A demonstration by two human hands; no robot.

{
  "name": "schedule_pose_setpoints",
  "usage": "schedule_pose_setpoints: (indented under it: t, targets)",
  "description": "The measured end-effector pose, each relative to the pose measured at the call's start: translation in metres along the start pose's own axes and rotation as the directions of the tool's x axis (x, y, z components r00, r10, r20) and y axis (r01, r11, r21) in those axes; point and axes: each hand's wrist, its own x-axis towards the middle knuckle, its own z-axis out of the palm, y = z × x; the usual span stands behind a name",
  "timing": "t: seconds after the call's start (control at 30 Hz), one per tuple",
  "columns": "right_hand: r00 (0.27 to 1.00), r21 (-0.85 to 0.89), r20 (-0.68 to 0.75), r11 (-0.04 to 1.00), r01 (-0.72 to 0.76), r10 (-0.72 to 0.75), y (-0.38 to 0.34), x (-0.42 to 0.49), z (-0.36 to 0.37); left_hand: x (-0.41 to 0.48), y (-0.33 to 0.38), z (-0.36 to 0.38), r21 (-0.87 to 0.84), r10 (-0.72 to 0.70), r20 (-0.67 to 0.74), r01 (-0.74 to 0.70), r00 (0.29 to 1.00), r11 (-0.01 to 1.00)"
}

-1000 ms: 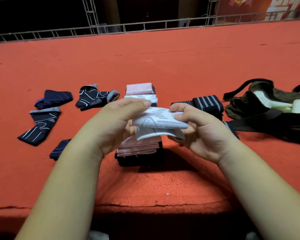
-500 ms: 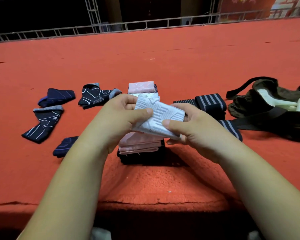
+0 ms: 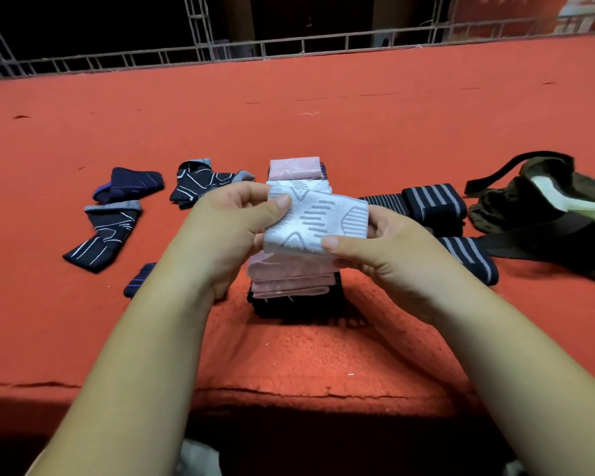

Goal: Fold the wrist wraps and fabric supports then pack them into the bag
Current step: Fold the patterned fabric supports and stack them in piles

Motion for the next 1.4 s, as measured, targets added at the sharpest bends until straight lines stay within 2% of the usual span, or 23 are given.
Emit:
schedule_pose_setpoints:
  t: [0.1,0.27,0.4,0.57,0.63,0.73,0.8,0.9,0.97,1.13,1.27,1.4]
  targets:
    - [0.999,-0.045,-0.033,0.999,0.022,-0.023,0.002,0.000,0.004,-0.004,0.003,-0.006,-0.031,-0.034,0.051,0.036,0.998,0.999]
    - [0.993,-0.098,-0.115,0.995,0.012,-0.024,0.005,0.000,0.019,-0.012,0.006,-0.028,0.093,-0.107,0.177,0.092,0.978,0.991]
    - [0.987,-0.225,-0.159,0.974,-0.014,-0.023,0.003,0.006,0.043,-0.017,0.005,-0.049,0.144,-0.090,0.106,0.074,0.990,0.987]
    - [0.979,-0.389,-0.191,0.921,-0.003,-0.077,-0.007,0.030,0.089,-0.021,0.008,-0.085,0.094,-0.042,-0.060,0.047,0.997,0.994]
    - [0.978,-0.507,-0.169,0.862,0.019,-0.121,-0.012,0.041,0.108,-0.022,0.008,-0.102,0.113,-0.006,-0.175,0.026,0.984,0.993]
    - [0.984,-0.592,-0.105,0.804,0.056,-0.146,-0.013,0.059,0.138,-0.019,-0.002,-0.132,0.135,0.042,-0.360,0.008,0.932,0.991]
    - [0.986,-0.660,-0.062,0.747,0.078,-0.158,-0.007,0.072,0.156,-0.019,-0.009,-0.149,0.176,0.067,-0.410,0.006,0.910,0.984]
    - [0.994,-0.784,-0.004,0.617,0.064,-0.109,0.006,0.087,0.181,-0.015,-0.023,-0.170,0.267,0.077,-0.424,0.044,0.902,0.963]
    - [0.999,-0.822,-0.011,0.569,0.010,-0.033,0.016,0.094,0.194,-0.012,-0.032,-0.179,0.312,0.051,-0.442,0.100,0.896,0.945]
    - [0.988,-0.949,-0.064,0.297,-0.104,0.143,0.041,0.105,0.207,-0.010,-0.044,-0.185,0.538,-0.065,-0.363,0.266,0.930,0.800]
    - [0.982,-0.981,-0.067,0.168,-0.097,0.178,0.049,0.108,0.211,-0.008,-0.046,-0.185,0.586,-0.155,-0.369,0.359,0.916,0.726]
    - [0.961,-0.994,-0.078,0.053,-0.095,0.266,0.048,0.117,0.217,-0.008,-0.045,-0.190,0.577,-0.196,-0.340,0.369,0.920,0.729]
